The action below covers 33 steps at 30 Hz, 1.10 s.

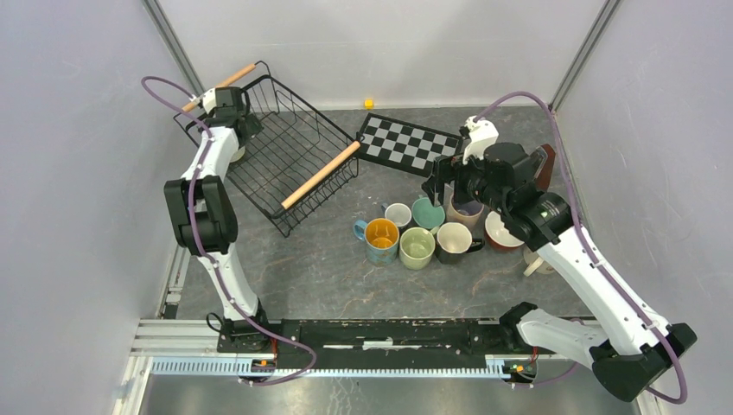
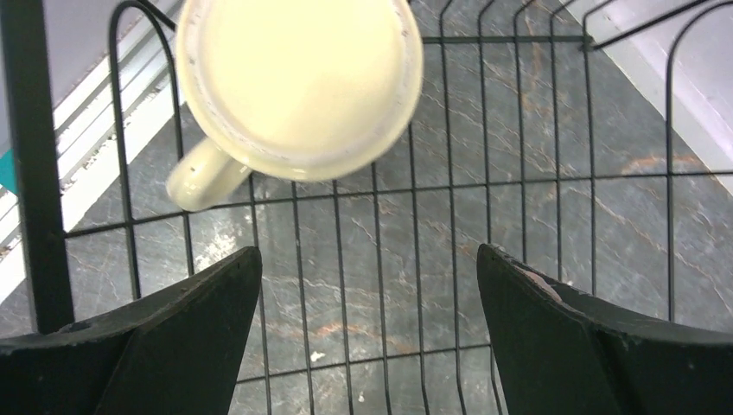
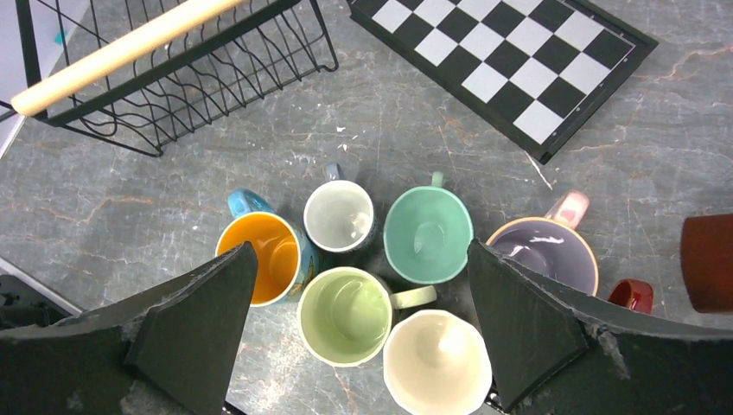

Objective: Unload the cups from the dish rack
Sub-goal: Adjust the dish rack at the center of the board.

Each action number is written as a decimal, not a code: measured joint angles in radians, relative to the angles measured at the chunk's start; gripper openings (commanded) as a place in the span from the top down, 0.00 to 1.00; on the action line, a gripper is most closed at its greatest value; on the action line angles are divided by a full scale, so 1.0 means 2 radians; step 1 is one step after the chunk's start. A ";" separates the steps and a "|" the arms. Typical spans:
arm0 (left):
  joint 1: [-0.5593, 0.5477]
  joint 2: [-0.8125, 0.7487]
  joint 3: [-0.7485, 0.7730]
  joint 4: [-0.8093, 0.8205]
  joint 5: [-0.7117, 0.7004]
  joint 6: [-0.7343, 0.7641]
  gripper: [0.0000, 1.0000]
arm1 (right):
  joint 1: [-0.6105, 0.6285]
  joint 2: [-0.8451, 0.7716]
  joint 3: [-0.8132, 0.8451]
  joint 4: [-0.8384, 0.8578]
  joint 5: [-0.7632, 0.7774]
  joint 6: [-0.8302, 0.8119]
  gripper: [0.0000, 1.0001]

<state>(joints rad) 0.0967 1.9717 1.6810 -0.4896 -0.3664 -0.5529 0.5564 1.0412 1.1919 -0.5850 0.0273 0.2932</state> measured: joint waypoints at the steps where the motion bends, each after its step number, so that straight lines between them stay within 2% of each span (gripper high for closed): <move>1: 0.002 0.003 0.001 0.001 0.000 0.000 0.00 | 0.000 0.000 -0.004 0.002 -0.002 -0.002 0.02; 10: 0.010 0.010 0.006 0.024 -0.004 -0.002 0.00 | 0.000 0.004 -0.023 0.019 -0.022 -0.014 0.02; 18: 0.009 0.035 0.025 0.034 -0.014 -0.036 0.00 | 0.000 0.005 -0.029 0.027 -0.032 -0.020 0.02; 33: 0.008 0.078 0.073 0.025 -0.026 -0.058 0.00 | 0.002 0.009 -0.035 0.027 -0.036 -0.024 0.02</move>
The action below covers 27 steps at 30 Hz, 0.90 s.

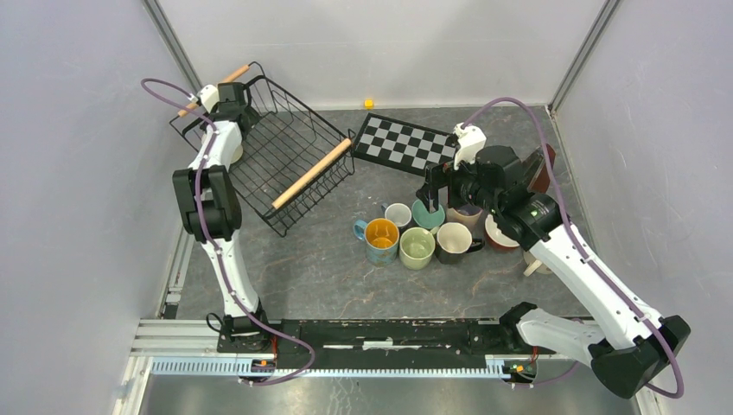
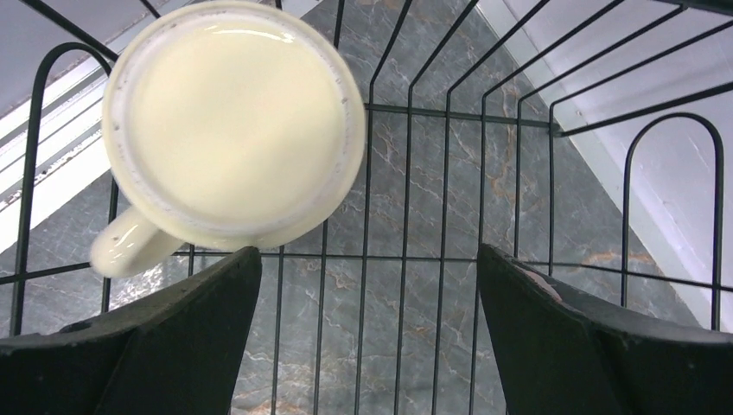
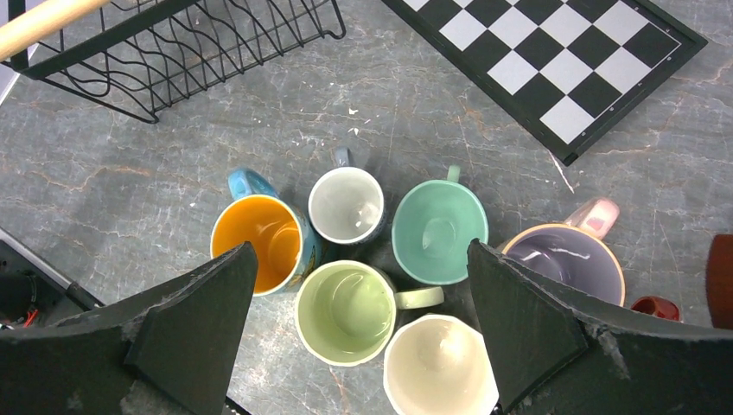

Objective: Unload the cups from the dish rack
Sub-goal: Adjust the dish rack at the center of the board.

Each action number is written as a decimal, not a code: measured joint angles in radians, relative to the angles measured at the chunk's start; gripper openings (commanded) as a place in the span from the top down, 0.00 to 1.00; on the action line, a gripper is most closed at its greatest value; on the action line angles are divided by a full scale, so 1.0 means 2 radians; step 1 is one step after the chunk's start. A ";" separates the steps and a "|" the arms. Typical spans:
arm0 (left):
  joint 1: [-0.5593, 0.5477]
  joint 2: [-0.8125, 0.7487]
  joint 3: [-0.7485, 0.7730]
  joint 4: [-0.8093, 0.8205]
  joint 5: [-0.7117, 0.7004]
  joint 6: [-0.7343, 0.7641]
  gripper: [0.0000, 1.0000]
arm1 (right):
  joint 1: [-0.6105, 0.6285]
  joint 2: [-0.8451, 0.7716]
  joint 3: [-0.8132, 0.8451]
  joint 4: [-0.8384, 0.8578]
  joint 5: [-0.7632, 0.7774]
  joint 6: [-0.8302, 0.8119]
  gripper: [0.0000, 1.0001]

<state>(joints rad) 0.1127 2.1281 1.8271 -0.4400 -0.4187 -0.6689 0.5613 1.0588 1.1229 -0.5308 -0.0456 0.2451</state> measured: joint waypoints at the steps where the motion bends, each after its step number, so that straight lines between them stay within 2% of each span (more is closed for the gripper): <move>1: 0.000 0.003 0.003 0.000 -0.001 -0.004 0.00 | 0.000 0.001 0.000 0.000 0.000 0.000 0.02; 14: -0.005 0.012 0.020 -0.013 -0.036 -0.038 0.00 | 0.001 0.002 -0.008 0.010 0.000 -0.003 0.02; 21: -0.023 -0.003 -0.011 -0.021 -0.058 -0.045 0.00 | 0.001 0.002 -0.024 0.019 0.000 -0.004 0.02; 27: -0.057 -0.049 -0.056 -0.028 -0.077 -0.057 0.00 | 0.001 -0.003 -0.033 0.026 -0.002 -0.004 0.02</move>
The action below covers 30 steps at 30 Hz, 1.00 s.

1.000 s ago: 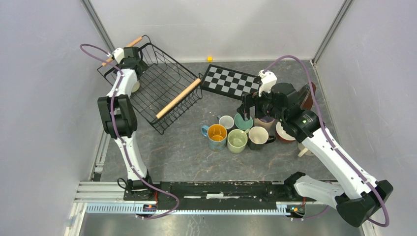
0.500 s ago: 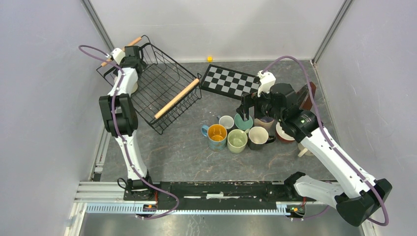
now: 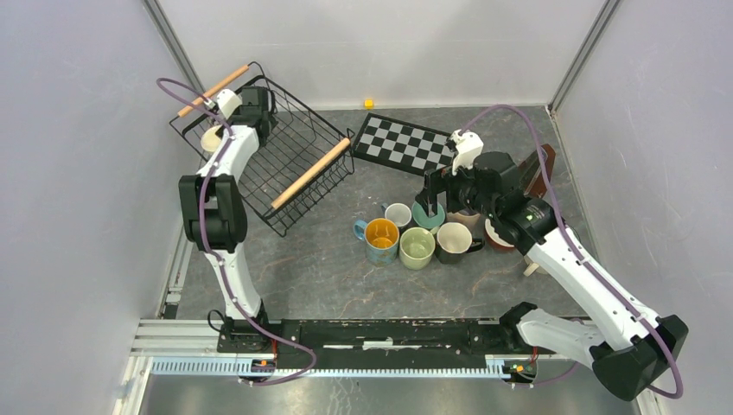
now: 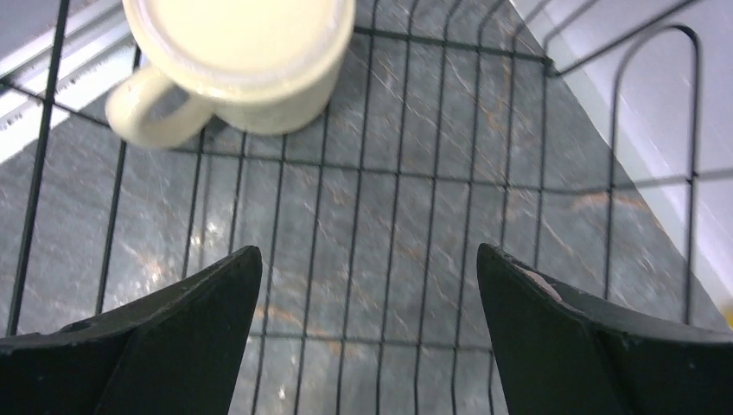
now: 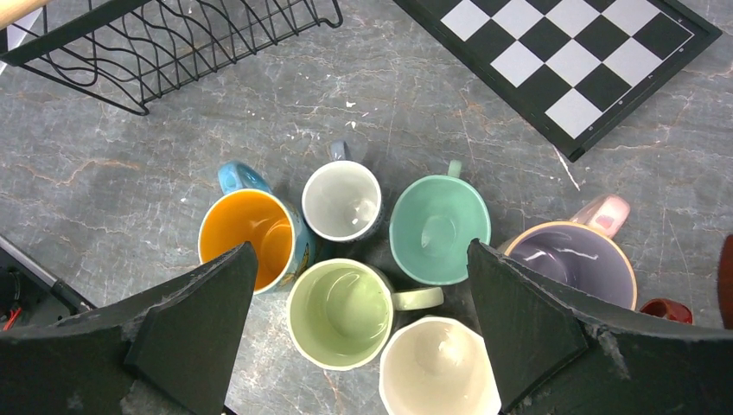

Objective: Unload the cups from the dish rack
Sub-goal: Adjust the dish rack at the center of the board.

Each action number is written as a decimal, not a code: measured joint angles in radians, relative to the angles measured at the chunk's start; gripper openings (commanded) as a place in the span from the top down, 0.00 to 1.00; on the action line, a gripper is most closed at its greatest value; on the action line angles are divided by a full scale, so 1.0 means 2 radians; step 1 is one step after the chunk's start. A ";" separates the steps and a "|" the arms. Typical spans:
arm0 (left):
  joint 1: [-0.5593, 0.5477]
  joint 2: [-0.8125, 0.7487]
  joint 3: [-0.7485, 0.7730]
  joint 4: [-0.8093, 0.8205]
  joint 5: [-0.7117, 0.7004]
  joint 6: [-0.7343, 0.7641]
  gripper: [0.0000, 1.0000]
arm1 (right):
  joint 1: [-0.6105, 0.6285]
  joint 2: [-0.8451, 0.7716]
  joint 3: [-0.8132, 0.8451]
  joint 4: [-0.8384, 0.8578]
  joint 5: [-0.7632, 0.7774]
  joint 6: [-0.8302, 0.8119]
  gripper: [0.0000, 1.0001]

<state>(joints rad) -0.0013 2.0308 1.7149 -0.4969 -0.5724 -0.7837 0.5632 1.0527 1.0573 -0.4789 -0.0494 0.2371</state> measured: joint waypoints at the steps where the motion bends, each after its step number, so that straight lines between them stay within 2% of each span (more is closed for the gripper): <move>1: -0.006 -0.008 -0.005 -0.002 -0.002 -0.002 0.00 | 0.000 -0.003 -0.003 0.002 0.000 0.000 0.02; 5: -0.040 -0.052 -0.037 -0.007 -0.010 -0.015 0.00 | 0.000 -0.012 -0.013 0.004 -0.001 0.000 0.02; 8: -0.065 -0.059 -0.031 -0.017 -0.009 -0.015 0.00 | 0.000 -0.017 -0.018 0.004 -0.001 0.001 0.02; 21: -0.146 -0.051 -0.022 -0.039 0.034 -0.027 0.00 | 0.000 -0.042 -0.028 0.004 0.002 0.002 0.02; 30: -0.188 -0.010 0.004 -0.063 0.051 -0.035 0.00 | 0.000 -0.043 -0.036 0.003 0.005 0.004 0.02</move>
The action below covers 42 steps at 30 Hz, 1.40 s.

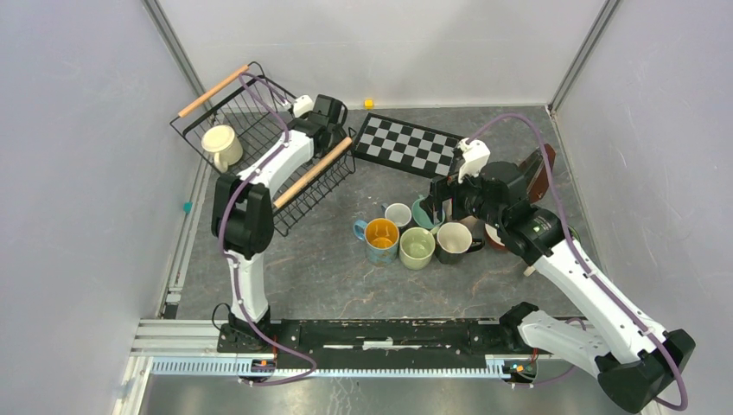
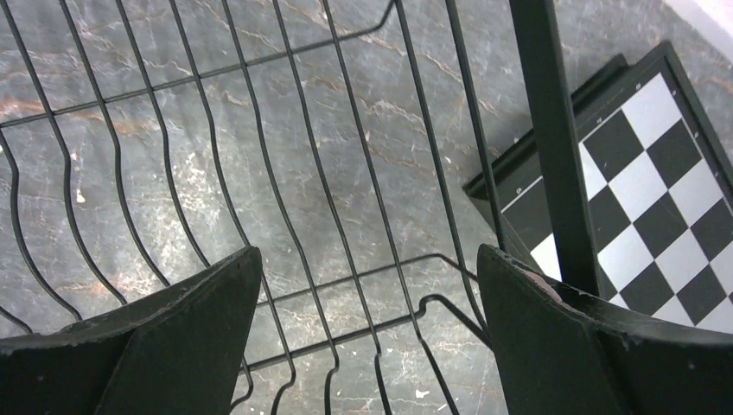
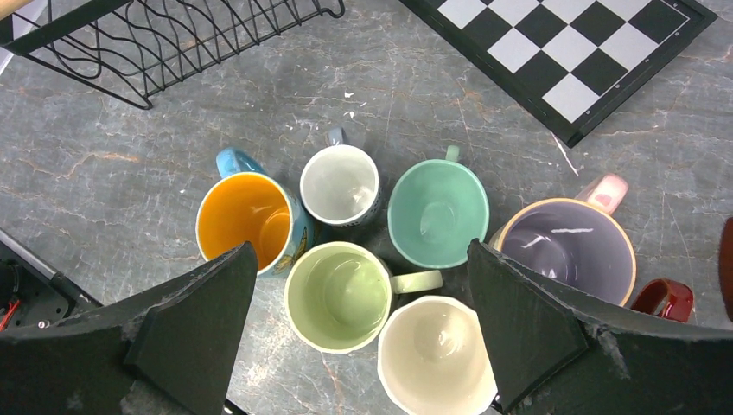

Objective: Unload the cups from the dish rack
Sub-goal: Adjust the dish rack at the center of the board.

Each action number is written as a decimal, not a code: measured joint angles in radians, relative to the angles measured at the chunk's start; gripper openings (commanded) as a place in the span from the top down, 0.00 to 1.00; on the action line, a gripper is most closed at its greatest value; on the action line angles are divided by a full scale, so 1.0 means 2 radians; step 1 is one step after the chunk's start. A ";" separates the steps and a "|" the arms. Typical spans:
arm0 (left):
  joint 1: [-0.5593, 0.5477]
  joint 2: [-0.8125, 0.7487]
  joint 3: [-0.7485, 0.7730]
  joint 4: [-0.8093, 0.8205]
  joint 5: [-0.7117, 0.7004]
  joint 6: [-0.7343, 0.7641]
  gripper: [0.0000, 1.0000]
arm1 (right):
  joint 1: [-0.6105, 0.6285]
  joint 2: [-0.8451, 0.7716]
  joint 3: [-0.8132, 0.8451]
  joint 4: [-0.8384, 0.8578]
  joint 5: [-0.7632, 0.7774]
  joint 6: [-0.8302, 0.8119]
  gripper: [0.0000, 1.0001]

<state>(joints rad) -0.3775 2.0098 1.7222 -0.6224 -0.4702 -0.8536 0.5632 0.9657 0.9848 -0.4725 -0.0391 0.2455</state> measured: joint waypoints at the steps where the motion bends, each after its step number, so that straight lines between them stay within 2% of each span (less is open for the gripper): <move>1: -0.004 0.003 0.004 -0.005 0.000 0.000 0.00 | 0.000 0.000 -0.001 0.000 0.001 0.000 0.02; 13: -0.036 0.037 0.035 -0.030 -0.026 -0.012 0.00 | 0.000 -0.010 -0.007 0.000 0.009 0.000 0.02; 29: -0.106 0.056 0.056 -0.030 -0.027 -0.075 0.00 | 0.000 -0.016 -0.015 -0.005 0.016 0.000 0.02; 36: -0.105 0.048 0.052 -0.036 -0.030 -0.076 0.00 | 0.000 -0.016 -0.015 -0.005 0.016 0.000 0.02; 42: -0.081 0.027 0.056 -0.056 -0.038 -0.049 0.00 | 0.000 -0.015 -0.017 -0.003 0.016 0.000 0.02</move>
<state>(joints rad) -0.5404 2.0636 1.8336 -0.7345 -0.5461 -0.9508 0.5632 0.9348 0.9512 -0.4782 -0.0071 0.2455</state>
